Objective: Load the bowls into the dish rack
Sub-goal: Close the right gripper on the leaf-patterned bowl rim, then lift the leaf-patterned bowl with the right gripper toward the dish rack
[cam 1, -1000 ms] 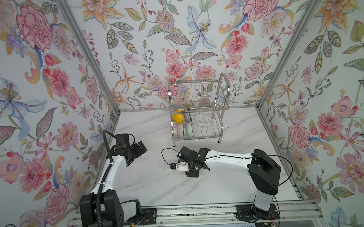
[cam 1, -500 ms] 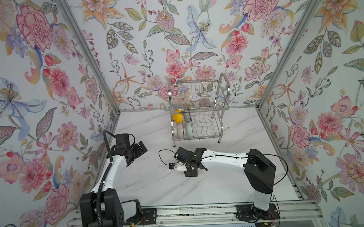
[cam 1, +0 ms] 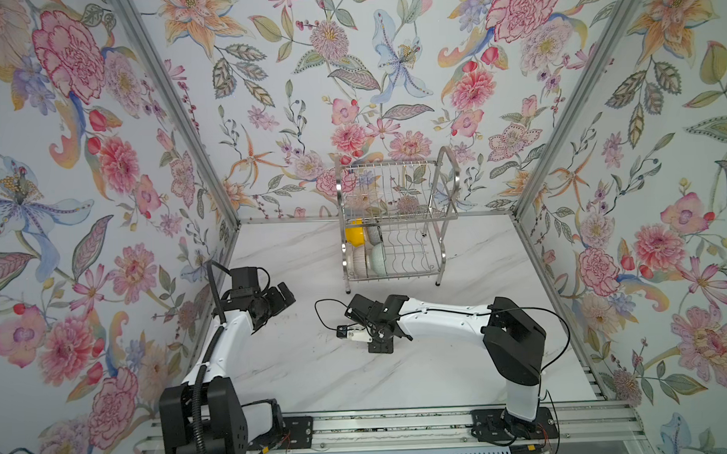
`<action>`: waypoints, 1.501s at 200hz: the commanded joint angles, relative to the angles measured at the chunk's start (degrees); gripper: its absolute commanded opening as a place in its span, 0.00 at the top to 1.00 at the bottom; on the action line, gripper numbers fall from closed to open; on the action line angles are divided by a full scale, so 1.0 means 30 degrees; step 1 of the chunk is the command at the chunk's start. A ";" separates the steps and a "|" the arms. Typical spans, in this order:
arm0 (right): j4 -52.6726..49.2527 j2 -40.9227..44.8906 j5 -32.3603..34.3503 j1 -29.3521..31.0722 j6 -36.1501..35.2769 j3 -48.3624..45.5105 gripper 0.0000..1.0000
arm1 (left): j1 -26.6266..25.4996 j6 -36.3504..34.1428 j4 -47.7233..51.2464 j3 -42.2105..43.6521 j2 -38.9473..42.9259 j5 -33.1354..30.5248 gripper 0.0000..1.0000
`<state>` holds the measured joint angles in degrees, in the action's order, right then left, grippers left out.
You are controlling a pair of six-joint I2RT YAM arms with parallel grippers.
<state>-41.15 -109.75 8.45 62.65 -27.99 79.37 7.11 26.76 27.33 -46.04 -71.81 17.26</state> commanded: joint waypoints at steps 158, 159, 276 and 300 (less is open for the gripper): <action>0.1481 0.2531 -0.2327 -0.1134 0.1207 -0.0806 0.99 | -0.0781 -0.0168 -0.0437 -0.0787 0.1154 0.2277 0.01; 0.1505 0.2536 -0.2366 -0.1165 0.1211 -0.0800 0.99 | -0.0785 -0.0179 -0.0409 -0.0806 0.1164 0.2247 0.01; 0.2742 0.3794 -0.3213 -0.1991 0.1996 -0.1903 1.00 | -0.2787 -0.1854 -0.0079 -0.3701 0.1811 0.2535 0.01; 0.2784 0.3889 -0.3278 -0.2054 0.2111 -0.1995 1.00 | -0.3296 -0.2193 -0.0247 -0.4362 0.1252 0.2524 0.01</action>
<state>-34.63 -100.68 -0.69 57.06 -22.85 74.13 -1.34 22.68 27.18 -56.34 -66.26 23.86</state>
